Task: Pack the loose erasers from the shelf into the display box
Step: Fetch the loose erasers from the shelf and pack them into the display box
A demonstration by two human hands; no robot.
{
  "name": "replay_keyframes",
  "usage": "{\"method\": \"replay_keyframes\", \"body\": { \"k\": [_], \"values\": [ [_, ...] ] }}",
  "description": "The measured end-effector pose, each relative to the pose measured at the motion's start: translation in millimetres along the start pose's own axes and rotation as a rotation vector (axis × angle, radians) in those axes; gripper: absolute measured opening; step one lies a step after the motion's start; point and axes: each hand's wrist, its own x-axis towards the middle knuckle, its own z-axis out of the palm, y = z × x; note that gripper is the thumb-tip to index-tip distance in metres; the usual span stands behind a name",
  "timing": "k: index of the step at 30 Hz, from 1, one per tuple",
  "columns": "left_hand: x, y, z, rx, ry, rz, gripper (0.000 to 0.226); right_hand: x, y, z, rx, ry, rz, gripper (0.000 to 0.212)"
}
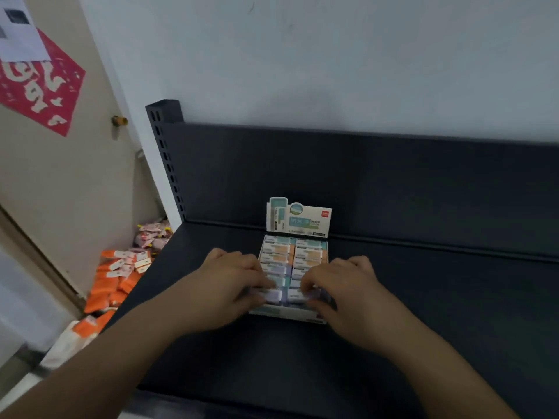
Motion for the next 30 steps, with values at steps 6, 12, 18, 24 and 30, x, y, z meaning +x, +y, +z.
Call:
{"method": "replay_keyframes", "body": {
  "k": [6,12,18,24,30],
  "values": [
    [11.0,-12.7,-2.5,-0.035,-0.006,0.125,0.055,-4.0,-15.7,3.8,-0.008,-0.021,0.113,0.004],
    [12.4,-19.8,1.8,-0.119,0.023,0.170,0.043,-4.1,-20.2,9.1,0.067,-0.065,0.187,0.015],
    [2.2,-27.1,13.2,-0.156,0.037,0.203,0.038,-10.2,-20.3,12.9,-0.011,-0.032,0.221,0.024],
    [-3.1,-26.6,18.5,-0.177,0.119,0.210,0.036,-18.4,-21.1,19.1,-0.057,-0.033,0.289,0.036],
    [-2.4,-24.7,20.8,-0.185,0.122,0.253,0.032,-22.6,-21.5,26.4,-0.051,0.018,0.300,0.034]
  ]
}}
